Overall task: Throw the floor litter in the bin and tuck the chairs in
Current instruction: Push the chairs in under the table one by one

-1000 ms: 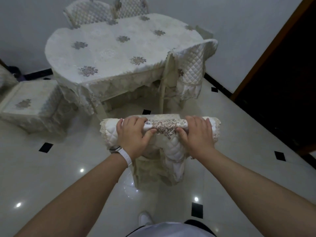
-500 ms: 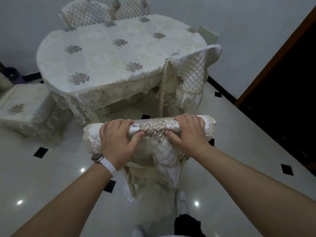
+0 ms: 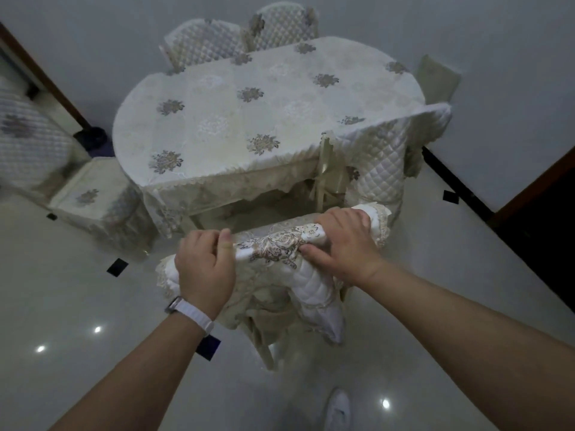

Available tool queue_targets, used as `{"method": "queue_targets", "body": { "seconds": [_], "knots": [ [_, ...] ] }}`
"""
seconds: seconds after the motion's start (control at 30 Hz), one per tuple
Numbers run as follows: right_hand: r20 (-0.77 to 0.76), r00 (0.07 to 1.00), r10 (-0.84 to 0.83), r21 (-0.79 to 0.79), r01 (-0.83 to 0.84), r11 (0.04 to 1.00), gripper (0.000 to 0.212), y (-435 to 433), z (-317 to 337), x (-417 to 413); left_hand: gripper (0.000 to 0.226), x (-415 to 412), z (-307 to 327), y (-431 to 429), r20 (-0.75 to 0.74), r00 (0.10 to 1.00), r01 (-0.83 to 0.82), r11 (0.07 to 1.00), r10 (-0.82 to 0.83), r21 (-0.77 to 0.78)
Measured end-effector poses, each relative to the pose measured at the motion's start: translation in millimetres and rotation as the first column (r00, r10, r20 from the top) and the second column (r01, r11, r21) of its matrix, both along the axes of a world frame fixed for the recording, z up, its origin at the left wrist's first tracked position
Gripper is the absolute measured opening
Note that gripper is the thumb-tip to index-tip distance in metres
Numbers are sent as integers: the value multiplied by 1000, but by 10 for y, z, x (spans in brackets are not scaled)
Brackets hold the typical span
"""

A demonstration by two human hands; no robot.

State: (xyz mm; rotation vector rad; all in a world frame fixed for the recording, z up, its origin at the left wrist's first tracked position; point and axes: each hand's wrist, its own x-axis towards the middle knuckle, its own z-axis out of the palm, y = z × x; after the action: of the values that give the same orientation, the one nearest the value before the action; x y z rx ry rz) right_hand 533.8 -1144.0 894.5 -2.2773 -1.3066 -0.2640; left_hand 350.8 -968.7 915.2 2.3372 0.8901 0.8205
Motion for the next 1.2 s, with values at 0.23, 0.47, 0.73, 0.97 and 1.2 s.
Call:
{"method": "queue_targets", "body": {
  "seconds": [0.23,0.47,0.73,0.97,1.2],
  "knots": [
    [-16,995,101,-2,-101,995,60,3,-4,552,47,138,-155,-101,-197,975,141,974,-105,176],
    [15,984,176,-13,-176,984,68,-66,-67,978,53,338,-312,-194,-199,973,169,941,-112,293],
    [23,987,159,22,-159,987,62,280,18,1168,56,606,-212,107,-110,992,102,923,-66,370],
    [2,990,144,-2,-144,990,57,543,76,1203,53,717,-181,566,-146,984,151,899,-98,412],
    [42,995,86,23,-87,996,50,712,-79,996,44,628,-262,913,-176,973,203,906,-146,370]
  ]
}}
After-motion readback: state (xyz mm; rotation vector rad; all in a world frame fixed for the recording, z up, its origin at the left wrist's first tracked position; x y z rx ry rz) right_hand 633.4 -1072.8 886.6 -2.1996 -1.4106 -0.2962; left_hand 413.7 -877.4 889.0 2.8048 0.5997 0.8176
